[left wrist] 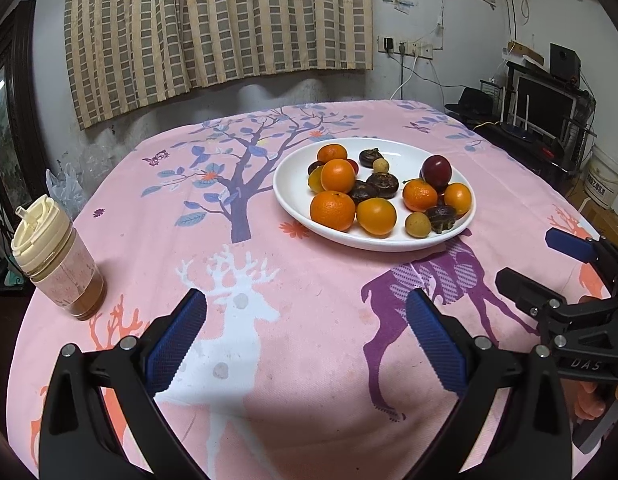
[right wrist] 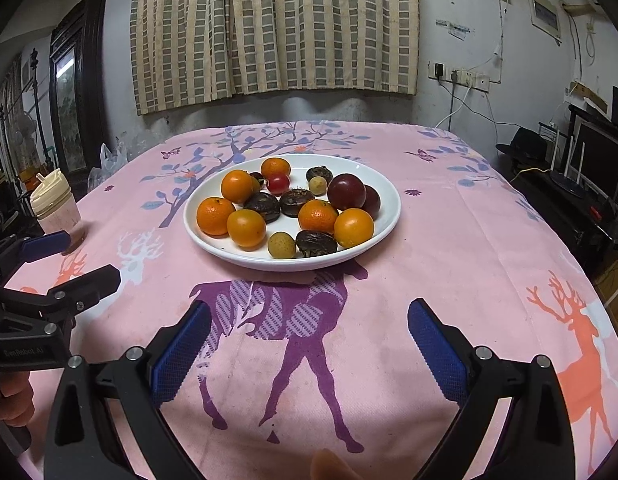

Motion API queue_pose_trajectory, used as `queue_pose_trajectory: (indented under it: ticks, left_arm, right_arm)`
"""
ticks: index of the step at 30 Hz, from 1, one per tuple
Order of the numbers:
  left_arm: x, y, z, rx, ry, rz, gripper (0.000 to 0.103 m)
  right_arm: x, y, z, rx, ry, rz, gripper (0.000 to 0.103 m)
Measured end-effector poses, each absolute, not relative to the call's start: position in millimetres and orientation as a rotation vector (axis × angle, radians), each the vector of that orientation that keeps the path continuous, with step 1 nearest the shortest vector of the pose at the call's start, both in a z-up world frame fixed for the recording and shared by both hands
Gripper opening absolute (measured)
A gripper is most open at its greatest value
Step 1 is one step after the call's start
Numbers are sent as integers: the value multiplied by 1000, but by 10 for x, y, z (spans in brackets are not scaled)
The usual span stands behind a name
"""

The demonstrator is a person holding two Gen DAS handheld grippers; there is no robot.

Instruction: Organize fruits

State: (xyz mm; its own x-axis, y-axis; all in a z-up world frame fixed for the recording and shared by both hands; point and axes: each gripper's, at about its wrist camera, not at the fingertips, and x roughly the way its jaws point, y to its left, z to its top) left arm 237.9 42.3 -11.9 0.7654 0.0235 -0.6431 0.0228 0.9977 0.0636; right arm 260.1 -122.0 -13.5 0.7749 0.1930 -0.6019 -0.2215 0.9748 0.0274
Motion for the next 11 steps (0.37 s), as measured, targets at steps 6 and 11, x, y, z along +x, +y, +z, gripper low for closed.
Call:
queue_pose_trajectory:
  ticks: [6,11]
  left_arm:
    - [2378,430,-115,68,698,0,98]
    - [2370,426,-110,70,699,1,98]
  right_arm:
    - [2604,-1222,-133,-47,647,225,99]
    - [2605,-1228,-133,-48,648,225,99]
